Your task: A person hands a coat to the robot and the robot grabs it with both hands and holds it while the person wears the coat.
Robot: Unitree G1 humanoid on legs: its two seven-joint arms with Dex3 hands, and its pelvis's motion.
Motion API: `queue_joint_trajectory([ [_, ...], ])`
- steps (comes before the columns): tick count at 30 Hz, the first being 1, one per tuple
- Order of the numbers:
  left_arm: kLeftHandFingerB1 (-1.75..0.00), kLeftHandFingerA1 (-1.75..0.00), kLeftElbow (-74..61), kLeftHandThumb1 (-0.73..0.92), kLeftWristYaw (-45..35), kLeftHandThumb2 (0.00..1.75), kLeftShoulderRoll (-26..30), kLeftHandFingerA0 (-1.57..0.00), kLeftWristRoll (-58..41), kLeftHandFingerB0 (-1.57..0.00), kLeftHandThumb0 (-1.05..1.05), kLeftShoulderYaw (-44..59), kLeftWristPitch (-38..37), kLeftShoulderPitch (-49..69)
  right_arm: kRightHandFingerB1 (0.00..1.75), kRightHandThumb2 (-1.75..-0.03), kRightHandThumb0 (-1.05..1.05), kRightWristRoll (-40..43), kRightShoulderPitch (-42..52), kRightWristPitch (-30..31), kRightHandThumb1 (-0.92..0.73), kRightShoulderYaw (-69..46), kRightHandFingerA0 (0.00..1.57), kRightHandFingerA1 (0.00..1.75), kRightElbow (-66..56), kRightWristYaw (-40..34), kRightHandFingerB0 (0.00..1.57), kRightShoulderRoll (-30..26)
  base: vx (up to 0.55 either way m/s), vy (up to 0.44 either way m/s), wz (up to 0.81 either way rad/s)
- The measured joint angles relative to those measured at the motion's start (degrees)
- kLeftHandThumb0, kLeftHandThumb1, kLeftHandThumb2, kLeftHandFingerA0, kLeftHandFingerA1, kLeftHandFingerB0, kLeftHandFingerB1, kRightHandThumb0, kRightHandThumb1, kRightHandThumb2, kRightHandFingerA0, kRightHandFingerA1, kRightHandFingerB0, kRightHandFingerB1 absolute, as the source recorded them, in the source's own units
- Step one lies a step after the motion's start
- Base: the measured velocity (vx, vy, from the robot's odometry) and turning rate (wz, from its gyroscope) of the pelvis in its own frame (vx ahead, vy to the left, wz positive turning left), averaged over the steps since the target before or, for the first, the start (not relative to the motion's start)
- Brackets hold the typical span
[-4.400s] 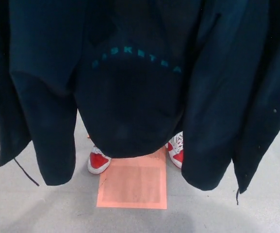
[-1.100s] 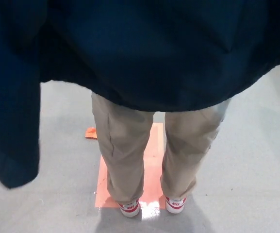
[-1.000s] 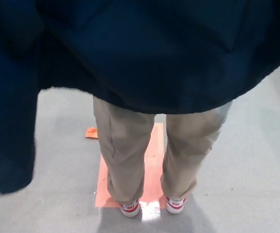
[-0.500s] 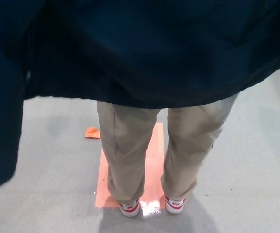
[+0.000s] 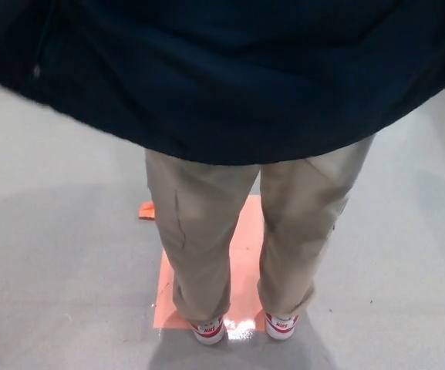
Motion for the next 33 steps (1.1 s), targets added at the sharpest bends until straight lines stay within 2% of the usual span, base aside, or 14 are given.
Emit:
queue_joint_trajectory([
  [4, -1.53, -1.75, 0.1, 0.77, -0.4, 0.63, 0.0, -0.96, 0.0, -0.69, -0.39, 0.0, 0.3, 0.0, 1.62, -0.62, -0.34, 0.0, 0.0, 0.0, -0.76, 0.1, 0.95, 1.75, 0.1, 0.0, 0.74, 0.0, 0.0, 0.0, 0.0],
  [5, -1.49, -1.75, 0.1, 0.76, -0.5, 0.7, 0.0, -0.95, 0.0, -0.75, -0.38, 0.0, 0.5, 0.0, 1.28, -0.95, -0.4, 0.0, 0.0, 0.0, -0.57, 0.1, 1.26, 1.42, 0.1, 0.0, 1.01, 0.0, 0.0, 0.0, 0.0],
  [7, -1.59, -1.75, 0.1, 0.77, -0.5, 0.64, 0.0, -0.99, 0.0, -0.72, -0.38, 0.0, 0.7, 0.0, 1.28, -0.96, -0.4, 0.0, 0.0, 0.0, -0.57, 0.1, 1.25, 1.42, 0.1, 0.0, 1.01, 0.0, 0.0, 0.0, 0.0],
  [8, -1.66, -1.75, 0.1, 0.76, -0.5, 0.63, 0.0, -0.99, 0.0, -0.7, -0.39, 0.0, 0.8, 0.0, 1.66, -0.63, -0.35, 0.0, 0.0, 0.0, -0.78, 0.1, 0.95, 1.75, 0.1, 0.0, 0.72, 0.0, 0.0, 0.0, 0.0],
  [12, -1.68, -1.75, 0.1, 0.79, -0.4, 0.64, 0.0, -1.01, 0.0, -0.73, -0.4, 0.0, 0.9, 0.0, 1.67, -0.65, -0.38, 0.0, 0.0, 0.0, -0.8, 0.1, 0.98, 1.75, 0.1, 0.2, 0.78, 0.0, 0.0, 0.0, 0.0],
  [13, -1.56, -1.71, 0.1, 0.79, -0.4, 0.71, 0.0, -0.89, 0.0, -0.81, -0.48, 0.0, 1.0, 0.0, 0.9, -0.63, -0.49, 0.1, 0.0, 0.0, -0.78, 0.0, 1.03, 1.04, 0.1, 0.3, 0.84, 0.0, 0.0, 0.0, 0.0],
  [14, -1.56, -1.71, 0.1, 0.79, -0.4, 0.71, 0.0, -0.89, -0.1, -0.81, -0.48, 0.1, 1.0, 0.0, 0.9, -0.63, -0.49, 0.1, 0.0, 0.0, -0.78, 0.0, 1.03, 1.04, 0.1, 0.7, 0.84, 0.0, 0.0, 0.0, 0.0],
  [15, -0.3, -0.36, 0.1, 0.82, -0.6, 0.65, 0.0, -0.21, -0.2, -0.27, -0.72, 0.3, 1.2, 0.1, 0.48, -1.01, -0.38, 0.2, 0.0, 0.1, -0.41, -0.2, 0.0, 0.49, 0.1, 1.3, 0.0, 0.0, 0.0, 0.0, 0.0],
  [16, -0.22, -0.06, 0.2, 0.71, -0.9, 1.0, -0.1, 0.0, -0.2, -0.1, -0.96, 0.4, 1.4, 0.1, 0.14, -0.97, -0.86, 0.3, 0.0, 0.3, -0.61, -0.2, 0.0, 0.11, 0.2, 2.2, 0.03, 0.0, 0.0, 0.0, 0.0],
  [19, 0.0, -0.02, 0.2, 0.67, -2.5, 0.98, -0.2, 0.0, -0.4, 0.0, -0.99, 1.0, 2.2, 0.1, 0.0, -0.98, -0.97, 0.3, 0.0, 1.2, -0.65, -0.1, 0.0, 0.0, 0.6, 5.3, 0.0, -0.2, 0.0, 0.0, 0.0],
  [24, -0.01, 0.0, 0.2, 0.63, -5.6, 0.94, -0.4, 0.0, -1.6, 0.0, -0.96, 3.6, 3.8, 0.1, 0.0, -0.94, -0.91, 0.3, 0.0, 2.9, -0.64, 0.5, 0.0, 0.01, 0.8, 10.2, 0.0, -1.2, 0.0, 0.0, 0.0],
  [25, 0.0, 0.0, 0.2, 0.64, -6.3, 0.94, -0.5, 0.0, -2.2, 0.0, -0.96, 4.3, 4.3, 0.2, 0.0, -1.05, -1.02, 0.3, 0.0, 3.2, -0.74, 0.5, 0.0, 0.04, 0.8, 11.2, 0.0, -1.4, 0.0, 0.0, 0.0],
  [28, 0.0, -0.07, -0.1, 0.71, -7.3, 1.03, -0.4, 0.0, -3.2, 0.0, -1.01, 6.0, 5.5, 1.0, 0.0, -0.93, -0.87, 0.5, 0.6, 3.3, -0.66, 0.2, 0.0, 0.01, 0.2, 12.6, 0.0, -2.1, 0.0, 0.0, 0.0],
  [33, 0.0, -0.04, -2.6, 0.75, -7.4, 1.08, 1.4, 0.0, -4.8, 0.0, -1.02, 8.6, 6.2, 4.8, 0.0, -1.04, -1.01, 1.3, 4.9, 1.2, -0.76, -1.6, 0.0, 0.04, -4.4, 12.1, 0.0, -4.2, 0.0, 0.0, 0.0],
])
